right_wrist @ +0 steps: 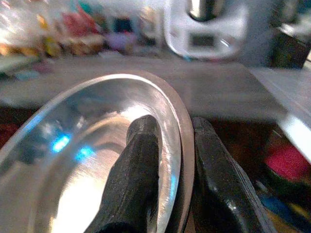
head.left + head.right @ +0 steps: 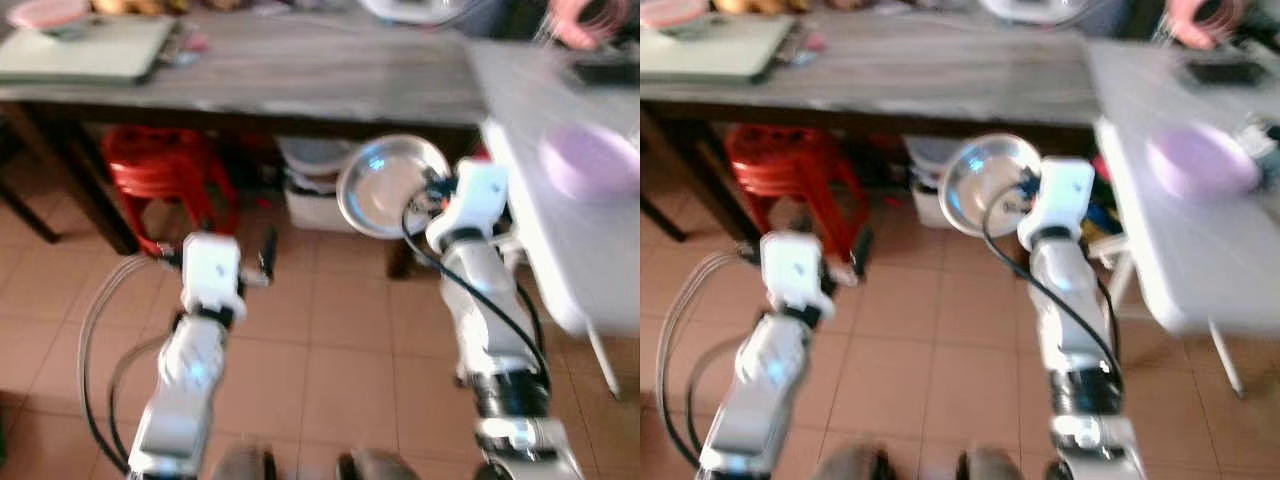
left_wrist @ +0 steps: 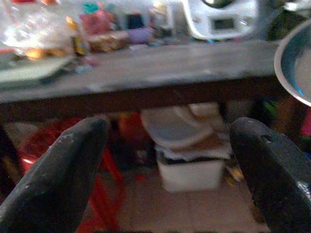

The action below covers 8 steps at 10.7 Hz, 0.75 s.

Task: Setting the table

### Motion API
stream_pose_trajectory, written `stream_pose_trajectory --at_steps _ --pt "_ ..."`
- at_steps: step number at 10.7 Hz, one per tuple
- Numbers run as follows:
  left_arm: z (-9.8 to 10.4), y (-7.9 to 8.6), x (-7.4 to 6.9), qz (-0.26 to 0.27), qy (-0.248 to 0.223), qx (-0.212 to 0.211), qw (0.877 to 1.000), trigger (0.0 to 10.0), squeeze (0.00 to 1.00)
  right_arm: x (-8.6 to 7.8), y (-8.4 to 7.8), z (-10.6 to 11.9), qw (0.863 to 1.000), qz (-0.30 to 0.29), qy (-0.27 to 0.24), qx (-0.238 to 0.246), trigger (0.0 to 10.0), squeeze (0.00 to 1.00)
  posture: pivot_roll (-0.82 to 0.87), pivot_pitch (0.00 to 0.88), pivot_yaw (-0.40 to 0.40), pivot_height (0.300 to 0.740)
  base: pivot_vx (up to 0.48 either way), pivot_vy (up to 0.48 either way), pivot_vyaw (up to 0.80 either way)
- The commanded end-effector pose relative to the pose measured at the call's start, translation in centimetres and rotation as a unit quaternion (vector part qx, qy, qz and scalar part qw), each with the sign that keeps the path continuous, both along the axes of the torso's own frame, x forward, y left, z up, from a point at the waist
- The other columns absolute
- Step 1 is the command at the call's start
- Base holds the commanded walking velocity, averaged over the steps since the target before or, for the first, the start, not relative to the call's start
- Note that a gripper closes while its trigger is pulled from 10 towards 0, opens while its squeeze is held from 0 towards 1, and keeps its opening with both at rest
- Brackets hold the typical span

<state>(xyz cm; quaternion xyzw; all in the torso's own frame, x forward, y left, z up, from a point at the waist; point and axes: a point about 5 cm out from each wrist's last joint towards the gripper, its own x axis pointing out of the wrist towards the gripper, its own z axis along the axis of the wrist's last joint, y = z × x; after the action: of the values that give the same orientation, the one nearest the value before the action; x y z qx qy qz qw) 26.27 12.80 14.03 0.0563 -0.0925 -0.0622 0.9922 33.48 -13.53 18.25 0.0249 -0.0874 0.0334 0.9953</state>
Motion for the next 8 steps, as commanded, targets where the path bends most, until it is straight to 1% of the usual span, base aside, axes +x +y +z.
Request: stream_pose_trajectory --at_steps 1,2,3,5,8 --pt "-0.35 0.82 -0.07 0.012 0.009 0.008 1.0 10.0 0.0 0.11 0.67 0.46 1.0 0.012 -0.01 0.007 10.0 0.0 0.03 0.142 -0.013 0.74 0.48 0.0 0.0" --pt "-0.33 0.92 -0.06 0.012 0.01 0.009 1.0 10.0 0.0 0.06 0.71 0.6 1.0 0.014 -0.012 0.009 10.0 0.0 0.03 0.15 -0.008 0.74 0.48 0.0 0.0" --pt "-0.48 0.79 -0.02 0.009 0.01 0.014 1.0 10.0 0.0 -0.17 0.44 0.29 1.0 0.011 -0.008 0.014 10.0 0.0 0.02 0.156 -0.004 0.74 0.48 0.0 0.0" --pt "-0.4 0.14 0.18 0.0 0.008 0.008 1.0 10.0 0.0 -0.42 0.2 0.3 1.0 0.011 -0.009 0.011 10.0 0.0 0.01 0.16 -0.006 0.74 0.48 0.0 0.0" --pt "-0.55 0.24 0.03 0.0 0.012 0.007 1.0 10.0 0.0 0.15 0.29 0.74 1.0 0.012 -0.016 0.007 10.0 0.0 0.01 0.16 -0.001 0.74 0.48 0.0 0.0"
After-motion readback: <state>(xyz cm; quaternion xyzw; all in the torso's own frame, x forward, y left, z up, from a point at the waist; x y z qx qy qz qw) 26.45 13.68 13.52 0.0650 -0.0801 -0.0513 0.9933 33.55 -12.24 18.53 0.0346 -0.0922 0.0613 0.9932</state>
